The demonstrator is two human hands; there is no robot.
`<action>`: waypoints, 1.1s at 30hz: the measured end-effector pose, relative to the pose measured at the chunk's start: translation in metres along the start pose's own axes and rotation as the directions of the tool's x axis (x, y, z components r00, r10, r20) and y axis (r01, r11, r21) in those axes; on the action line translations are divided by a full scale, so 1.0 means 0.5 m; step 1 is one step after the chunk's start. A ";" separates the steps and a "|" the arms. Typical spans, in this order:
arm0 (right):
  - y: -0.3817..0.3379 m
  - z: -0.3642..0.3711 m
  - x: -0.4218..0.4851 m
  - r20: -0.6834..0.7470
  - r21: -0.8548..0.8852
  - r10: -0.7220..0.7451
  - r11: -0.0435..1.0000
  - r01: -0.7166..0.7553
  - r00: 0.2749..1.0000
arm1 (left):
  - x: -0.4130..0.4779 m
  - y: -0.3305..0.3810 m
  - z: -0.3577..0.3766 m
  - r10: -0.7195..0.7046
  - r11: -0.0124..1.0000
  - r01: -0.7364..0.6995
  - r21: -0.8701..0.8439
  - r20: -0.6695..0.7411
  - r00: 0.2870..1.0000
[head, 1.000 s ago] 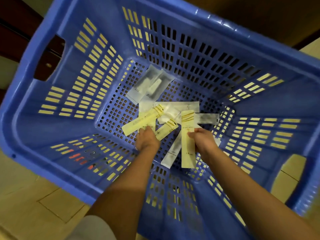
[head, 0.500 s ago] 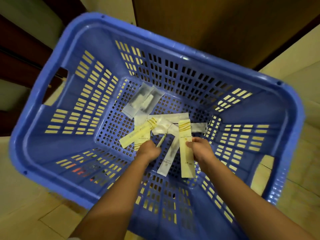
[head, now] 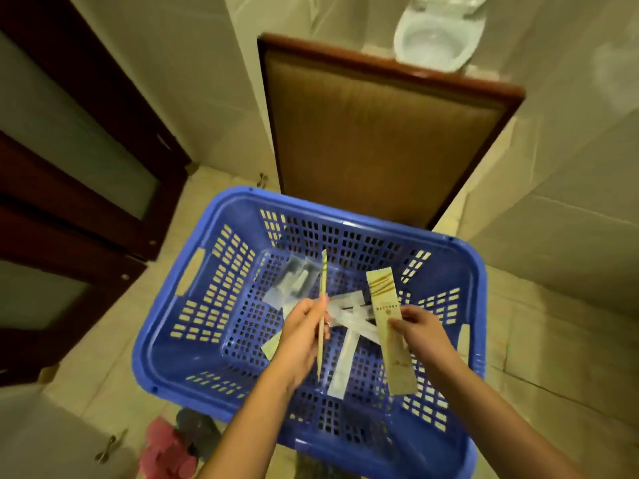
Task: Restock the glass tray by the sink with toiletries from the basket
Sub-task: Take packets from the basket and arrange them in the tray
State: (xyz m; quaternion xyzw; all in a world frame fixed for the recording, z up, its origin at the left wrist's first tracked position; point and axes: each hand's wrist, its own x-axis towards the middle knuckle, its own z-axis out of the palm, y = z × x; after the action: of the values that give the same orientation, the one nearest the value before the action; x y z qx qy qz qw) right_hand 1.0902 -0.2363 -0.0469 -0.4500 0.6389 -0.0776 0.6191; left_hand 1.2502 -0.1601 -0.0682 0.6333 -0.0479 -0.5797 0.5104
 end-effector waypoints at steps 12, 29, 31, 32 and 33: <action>-0.127 -0.054 -0.180 -0.072 0.288 -0.220 0.929 0.231 0.973 | -0.152 0.166 0.070 0.241 0.921 -0.263 0.287 0.110 0.964; 0.002 -0.349 -0.346 -0.255 0.580 -0.256 0.731 0.359 0.932 | -0.368 0.032 0.426 0.249 0.898 -0.340 0.278 0.316 0.916; 0.051 -0.419 -0.366 -0.305 0.587 -0.243 0.714 0.383 0.921 | -0.402 -0.020 0.502 0.238 0.901 -0.338 0.273 0.341 0.910; 0.078 -0.457 -0.379 -0.327 0.580 -0.238 0.713 0.393 0.914 | -0.422 -0.048 0.542 0.230 0.905 -0.333 0.266 0.352 0.907; 0.109 -0.500 -0.397 -0.352 0.570 -0.234 0.715 0.406 0.906 | -0.442 -0.081 0.585 0.220 0.910 -0.325 0.255 0.367 0.904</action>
State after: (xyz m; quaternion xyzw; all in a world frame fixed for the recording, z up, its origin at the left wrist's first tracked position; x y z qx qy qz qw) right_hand 0.8149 -0.1858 0.1156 -0.3068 0.5607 -0.4507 0.6232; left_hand 0.9285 -0.1696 0.1114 0.5861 -0.3125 -0.5846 0.4659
